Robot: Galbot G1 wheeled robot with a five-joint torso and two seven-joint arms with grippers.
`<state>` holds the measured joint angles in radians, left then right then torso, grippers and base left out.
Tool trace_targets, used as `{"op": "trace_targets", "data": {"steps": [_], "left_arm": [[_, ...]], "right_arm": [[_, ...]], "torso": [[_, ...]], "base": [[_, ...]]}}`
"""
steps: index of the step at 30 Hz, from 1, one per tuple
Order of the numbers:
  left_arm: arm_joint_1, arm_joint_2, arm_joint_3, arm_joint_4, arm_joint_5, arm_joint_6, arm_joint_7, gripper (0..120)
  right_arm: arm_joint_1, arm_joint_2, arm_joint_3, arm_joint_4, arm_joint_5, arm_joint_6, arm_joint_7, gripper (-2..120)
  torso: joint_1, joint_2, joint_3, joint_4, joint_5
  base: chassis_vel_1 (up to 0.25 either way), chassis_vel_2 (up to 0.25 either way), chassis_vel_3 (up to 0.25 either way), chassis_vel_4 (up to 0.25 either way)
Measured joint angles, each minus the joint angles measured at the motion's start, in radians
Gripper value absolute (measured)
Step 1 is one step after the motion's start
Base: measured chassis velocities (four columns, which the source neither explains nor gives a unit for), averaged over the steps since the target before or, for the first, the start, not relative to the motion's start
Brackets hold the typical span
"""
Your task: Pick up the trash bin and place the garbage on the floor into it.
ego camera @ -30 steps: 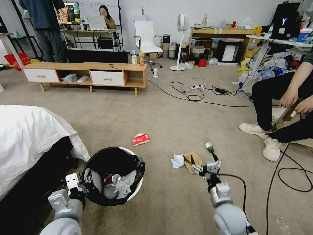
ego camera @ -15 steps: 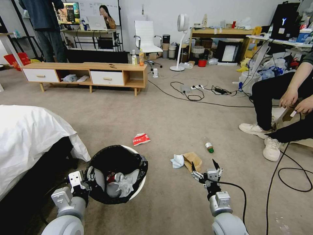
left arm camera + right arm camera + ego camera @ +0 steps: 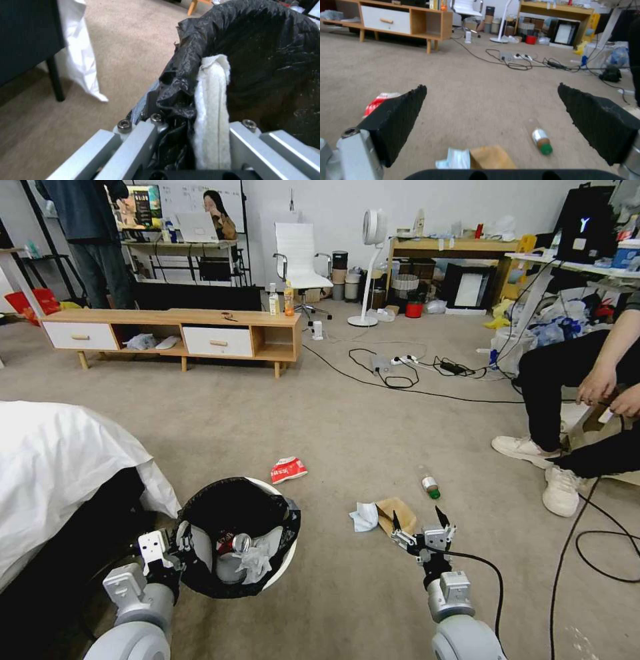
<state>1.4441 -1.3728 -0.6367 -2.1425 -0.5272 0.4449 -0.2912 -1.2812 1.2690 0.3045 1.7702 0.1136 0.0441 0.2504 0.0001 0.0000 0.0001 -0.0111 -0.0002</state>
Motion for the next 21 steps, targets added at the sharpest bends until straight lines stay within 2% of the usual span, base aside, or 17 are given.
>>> {"op": "trace_targets", "data": {"steps": [11, 17, 21], "left_arm": [[0.001, -0.003, -0.002, -0.002, 0.0, -0.001, -0.002, 6], [0.002, -0.003, -0.002, -0.003, 0.0, -0.001, -0.002, 6], [0.002, -0.003, -0.002, -0.003, 0.0, -0.001, -0.002, 6]], "right_arm": [[0.009, 0.006, -0.005, -0.006, -0.005, 0.012, 0.002, 100], [0.011, 0.009, -0.005, -0.013, -0.008, 0.012, 0.018, 100], [0.015, 0.008, -0.004, -0.015, -0.009, -0.018, 0.03, 100]], "torso": [[0.0, 0.0, 0.0, 0.0003, 0.0004], [0.0, 0.0, 0.0, 0.0001, 0.0], [0.0, 0.0, 0.0, 0.0, 0.0001]], "base": [[-0.201, 0.208, 0.201, -0.204], [-0.037, 0.038, 0.021, -0.026], [0.0, 0.0, 0.0, 0.0]]}}
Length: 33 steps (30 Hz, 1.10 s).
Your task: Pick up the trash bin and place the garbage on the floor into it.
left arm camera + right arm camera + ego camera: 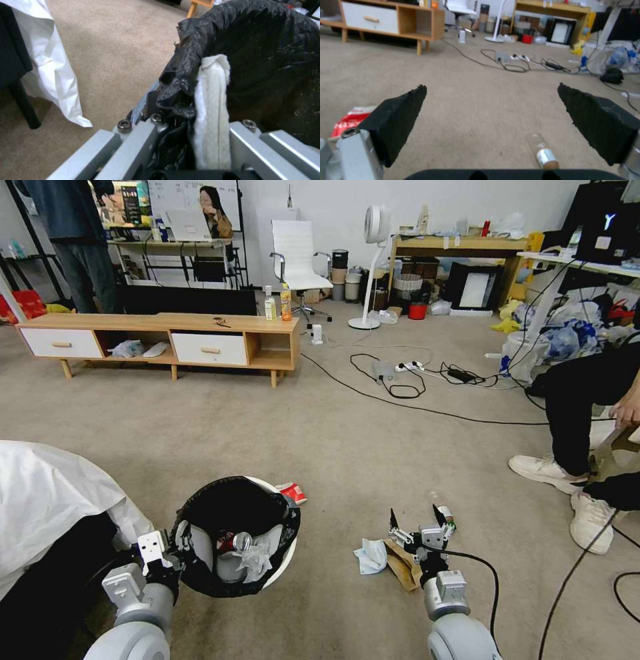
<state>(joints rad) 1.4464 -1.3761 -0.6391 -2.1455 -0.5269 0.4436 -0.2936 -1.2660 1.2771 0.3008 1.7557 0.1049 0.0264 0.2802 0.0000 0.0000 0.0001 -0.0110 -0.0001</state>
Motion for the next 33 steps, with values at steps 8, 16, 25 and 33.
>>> {"op": "trace_targets", "data": {"steps": [8, 16, 25, 33], "left_arm": [[0.003, 0.002, -0.002, -0.001, -0.001, 0.0, 0.0, 6], [0.005, -0.001, 0.005, -0.002, 0.001, 0.0, 0.0, 6], [0.019, 0.0, 0.003, -0.012, 0.005, 0.0, 0.001, 6], [0.025, -0.008, 0.018, -0.013, 0.02, 0.0, 0.002, 6]], "right_arm": [[0.023, -0.045, 0.026, -0.003, 0.077, -0.301, 0.034, 100], [0.137, -0.067, 0.031, -0.132, 0.196, -0.494, -0.037, 100], [0.236, -0.069, 0.014, -0.299, 0.283, -0.596, -0.122, 100], [0.316, -0.067, 0.0, -0.461, 0.233, -0.605, -0.308, 100]], "torso": [[0.0, 0.0, 0.0, -0.0001, 0.0002], [0.0, 0.0, 0.0, 0.0002, 0.0002], [0.0, 0.0, 0.0, 0.0, 0.0003], [0.0, 0.0, 0.0, 0.0001, 0.0]], "base": [[0.0, 0.0, 0.0, 0.0], [0.0, 0.0, 0.0, 0.0], [0.0, 0.0, 0.0, 0.0], [0.0, 0.0, 0.0, 0.0]]}}
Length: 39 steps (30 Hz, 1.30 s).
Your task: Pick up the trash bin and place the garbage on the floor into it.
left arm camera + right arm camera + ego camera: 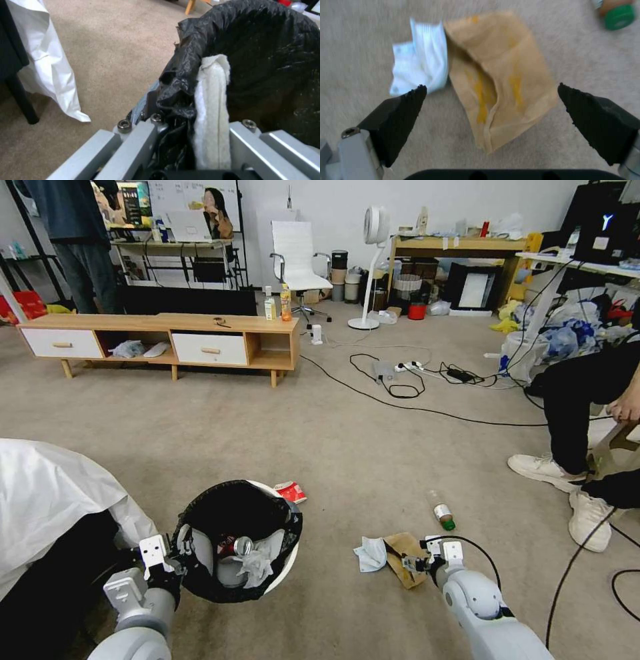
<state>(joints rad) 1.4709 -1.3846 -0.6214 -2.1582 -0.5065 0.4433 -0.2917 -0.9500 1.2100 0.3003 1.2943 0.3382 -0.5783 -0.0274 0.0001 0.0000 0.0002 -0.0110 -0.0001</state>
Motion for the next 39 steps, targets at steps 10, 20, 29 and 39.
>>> {"op": "trace_targets", "data": {"steps": [10, 20, 29, 39], "left_arm": [[0.011, -0.002, -0.015, -0.001, 0.002, -0.003, 0.001, 6], [0.014, -0.005, -0.029, 0.014, 0.004, -0.01, 0.007, 6], [0.012, -0.007, -0.027, 0.022, 0.006, -0.013, 0.01, 6], [0.015, -0.009, -0.03, 0.024, 0.007, -0.02, 0.012, 6]], "right_arm": [[0.114, 0.033, -0.037, -0.254, -0.135, 0.132, -0.135, 100], [0.198, 0.07, -0.046, -0.383, -0.186, 0.215, -0.137, 100], [0.193, 0.071, -0.037, -0.396, -0.198, 0.241, -0.115, 100], [0.19, 0.064, -0.024, -0.413, -0.196, 0.245, -0.108, 100]], "torso": [[0.0, 0.0, 0.0, 0.0, 0.0], [0.0, 0.0, 0.0, 0.0001, 0.0001], [0.0, 0.0, 0.0, 0.0001, 0.0001], [0.0, 0.0, 0.0, 0.0001, 0.0001]], "base": [[0.0, 0.0, 0.0, 0.0], [0.0, 0.0, 0.0, 0.0], [0.0, 0.0, 0.0, 0.0], [0.0, 0.0, 0.0, 0.0]]}}
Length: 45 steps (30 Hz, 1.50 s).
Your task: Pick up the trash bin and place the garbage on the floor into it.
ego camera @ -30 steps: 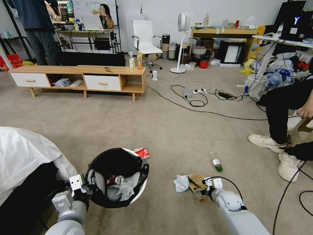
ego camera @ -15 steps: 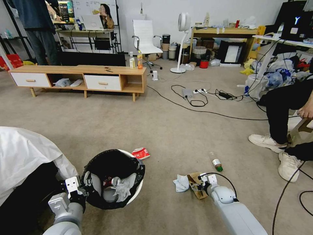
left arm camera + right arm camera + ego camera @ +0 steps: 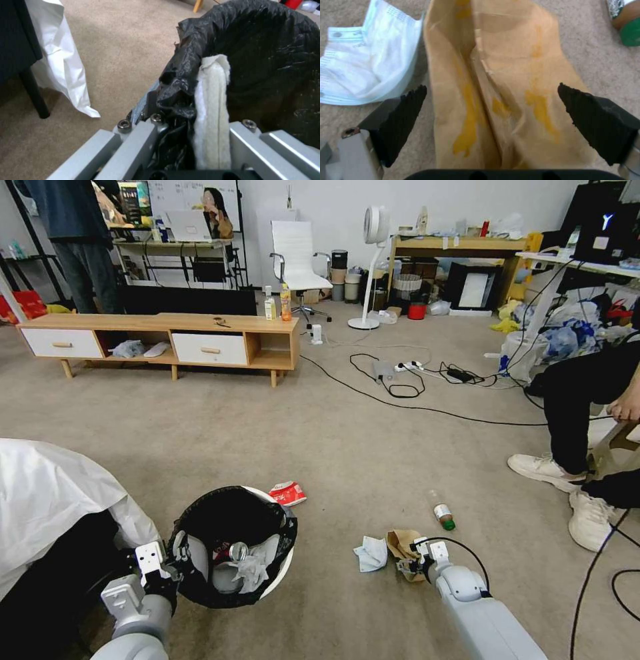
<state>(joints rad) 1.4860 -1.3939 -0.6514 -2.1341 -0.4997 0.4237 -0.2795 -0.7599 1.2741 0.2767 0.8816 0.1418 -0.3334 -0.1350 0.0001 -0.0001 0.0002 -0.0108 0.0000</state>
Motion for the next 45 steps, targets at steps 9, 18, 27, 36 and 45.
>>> {"op": "trace_targets", "data": {"steps": [9, 18, 27, 36, 45], "left_arm": [[-0.002, 0.001, 0.003, 0.0, 0.0, -0.001, 0.0, 6], [0.003, 0.001, 0.002, -0.004, 0.001, -0.001, 0.0, 6], [0.005, 0.0, 0.007, -0.005, 0.003, -0.004, 0.0, 6], [0.008, 0.0, 0.008, -0.008, 0.004, -0.005, 0.001, 6], [0.006, 0.0, 0.005, -0.008, 0.003, -0.006, 0.002, 6]], "right_arm": [[-0.001, -0.013, 0.007, 0.006, 0.008, 0.001, 0.004, 100], [-0.005, -0.012, 0.007, 0.002, 0.008, 0.001, 0.011, 100], [-0.033, -0.006, 0.003, -0.021, -0.018, 0.014, 0.015, 100], [-0.015, 0.011, 0.003, -0.076, -0.047, 0.041, 0.01, 97], [-0.01, 0.013, 0.003, -0.081, -0.049, 0.053, 0.006, 68]], "torso": [[0.0, 0.0, 0.0, -0.0001, 0.0], [0.0, 0.0, 0.0, -0.0001, 0.0], [0.0, 0.0, 0.0, -0.0002, 0.0], [0.0, 0.0, 0.0, 0.0, -0.0001], [0.0, 0.0, 0.0, -0.0001, -0.0001]], "base": [[0.0, 0.0, 0.0, 0.0], [0.0, 0.0, 0.0, 0.0], [0.0, 0.0, 0.0, 0.0], [0.0, 0.0, 0.0, 0.0], [0.0, 0.0, 0.0, 0.0]]}}
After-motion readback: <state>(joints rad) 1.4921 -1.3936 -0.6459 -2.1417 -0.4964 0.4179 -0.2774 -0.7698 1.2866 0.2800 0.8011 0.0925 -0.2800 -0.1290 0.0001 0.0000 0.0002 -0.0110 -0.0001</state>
